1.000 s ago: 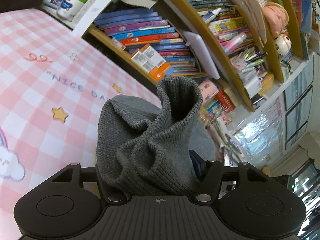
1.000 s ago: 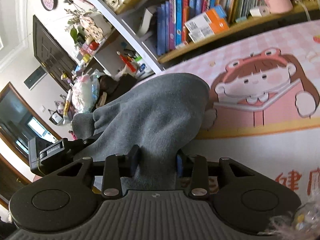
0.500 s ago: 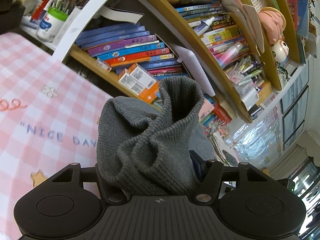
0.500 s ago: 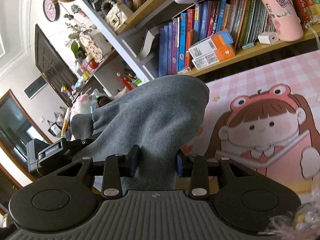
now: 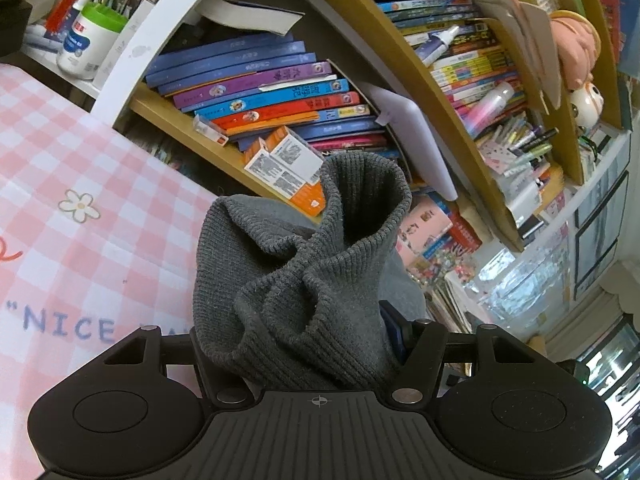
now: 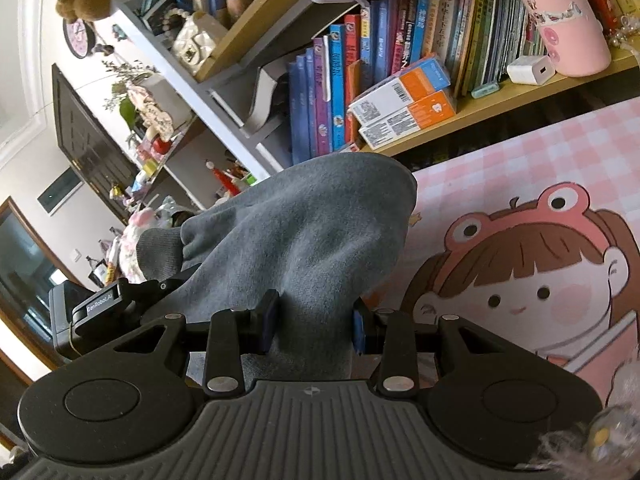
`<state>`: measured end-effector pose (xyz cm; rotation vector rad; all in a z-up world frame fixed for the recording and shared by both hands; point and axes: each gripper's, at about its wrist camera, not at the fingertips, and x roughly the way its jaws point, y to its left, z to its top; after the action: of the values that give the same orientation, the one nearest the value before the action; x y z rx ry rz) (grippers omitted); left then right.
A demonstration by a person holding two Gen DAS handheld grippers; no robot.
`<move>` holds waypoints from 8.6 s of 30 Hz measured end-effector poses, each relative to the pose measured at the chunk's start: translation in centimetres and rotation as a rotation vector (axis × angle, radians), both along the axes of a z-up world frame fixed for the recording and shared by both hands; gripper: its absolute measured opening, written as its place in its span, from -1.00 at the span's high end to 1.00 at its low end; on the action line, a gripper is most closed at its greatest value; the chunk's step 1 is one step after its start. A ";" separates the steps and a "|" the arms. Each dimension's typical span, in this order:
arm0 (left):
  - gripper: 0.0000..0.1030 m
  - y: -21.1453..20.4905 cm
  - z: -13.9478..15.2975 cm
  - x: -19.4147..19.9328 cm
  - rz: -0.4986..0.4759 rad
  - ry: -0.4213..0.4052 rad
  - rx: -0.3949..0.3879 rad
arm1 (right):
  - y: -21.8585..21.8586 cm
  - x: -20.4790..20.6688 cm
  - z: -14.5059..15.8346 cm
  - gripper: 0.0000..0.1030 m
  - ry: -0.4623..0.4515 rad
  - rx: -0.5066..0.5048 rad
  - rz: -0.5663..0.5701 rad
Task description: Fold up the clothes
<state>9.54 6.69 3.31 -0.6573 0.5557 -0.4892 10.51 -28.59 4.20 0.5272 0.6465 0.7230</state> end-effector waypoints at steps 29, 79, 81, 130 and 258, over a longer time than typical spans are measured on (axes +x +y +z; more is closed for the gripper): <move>-0.19 -3.5 -3.9 16.4 -0.018 0.049 -0.030 | -2.0 14.4 -3.9 0.36 0.072 -0.003 -0.192; -0.99 -6.1 -1.1 -4.8 0.200 -0.233 0.277 | -1.4 -5.3 -1.9 -0.77 -0.195 -0.229 -0.293; -0.99 -6.4 -1.1 -5.2 0.212 -0.232 0.319 | -1.2 -6.0 -1.7 -0.80 -0.224 -0.273 -0.315; -1.00 -10.3 -2.1 -6.2 0.244 -0.180 0.727 | 2.5 -7.0 -3.5 -1.00 -0.316 -0.663 -0.362; -1.00 -10.5 -2.5 -6.2 0.236 -0.181 0.740 | 2.9 -6.4 -3.6 -1.00 -0.288 -0.696 -0.326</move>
<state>3.34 -3.86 0.82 0.0328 0.4364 -0.0946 4.09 -25.67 0.55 -0.1175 0.4833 0.2247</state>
